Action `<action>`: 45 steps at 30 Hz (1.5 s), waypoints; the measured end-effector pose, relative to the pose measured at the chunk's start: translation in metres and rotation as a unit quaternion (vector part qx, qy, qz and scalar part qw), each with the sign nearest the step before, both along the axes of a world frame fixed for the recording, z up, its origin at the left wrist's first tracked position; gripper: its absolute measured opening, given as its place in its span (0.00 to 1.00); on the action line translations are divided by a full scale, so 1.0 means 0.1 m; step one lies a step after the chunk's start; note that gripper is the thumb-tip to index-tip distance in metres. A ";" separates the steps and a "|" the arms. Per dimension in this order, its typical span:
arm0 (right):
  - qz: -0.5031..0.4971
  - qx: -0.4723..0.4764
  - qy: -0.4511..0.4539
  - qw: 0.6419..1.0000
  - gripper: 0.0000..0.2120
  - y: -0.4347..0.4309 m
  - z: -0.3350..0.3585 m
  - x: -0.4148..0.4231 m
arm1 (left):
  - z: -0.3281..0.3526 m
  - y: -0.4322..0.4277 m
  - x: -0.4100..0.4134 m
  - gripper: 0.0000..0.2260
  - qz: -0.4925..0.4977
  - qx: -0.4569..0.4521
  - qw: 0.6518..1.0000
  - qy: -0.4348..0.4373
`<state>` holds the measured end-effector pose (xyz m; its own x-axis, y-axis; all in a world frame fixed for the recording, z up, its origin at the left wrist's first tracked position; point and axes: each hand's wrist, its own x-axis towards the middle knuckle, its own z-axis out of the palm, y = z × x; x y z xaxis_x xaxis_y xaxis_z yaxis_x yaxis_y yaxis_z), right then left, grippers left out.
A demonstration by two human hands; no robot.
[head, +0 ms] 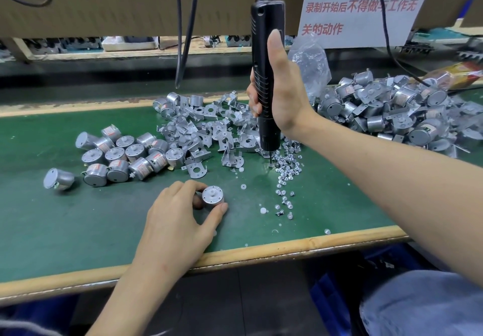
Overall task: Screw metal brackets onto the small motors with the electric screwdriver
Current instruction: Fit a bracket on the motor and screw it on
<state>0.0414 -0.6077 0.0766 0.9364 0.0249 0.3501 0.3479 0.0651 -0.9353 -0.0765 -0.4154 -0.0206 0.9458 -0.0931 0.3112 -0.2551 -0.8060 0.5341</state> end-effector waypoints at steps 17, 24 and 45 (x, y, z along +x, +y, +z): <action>0.055 0.028 -0.011 0.998 0.26 0.32 0.13 -0.23 | 0.13 0.27 0.14 0.29 -0.060 0.011 0.996 0.061; 0.089 0.039 -0.018 0.995 0.27 0.51 0.21 -0.31 | 0.10 0.26 0.14 0.16 -0.067 0.009 0.996 0.051; 0.103 0.046 -0.002 0.994 0.26 0.64 0.21 -0.36 | 0.07 0.30 0.48 0.03 0.034 -0.012 0.998 -0.043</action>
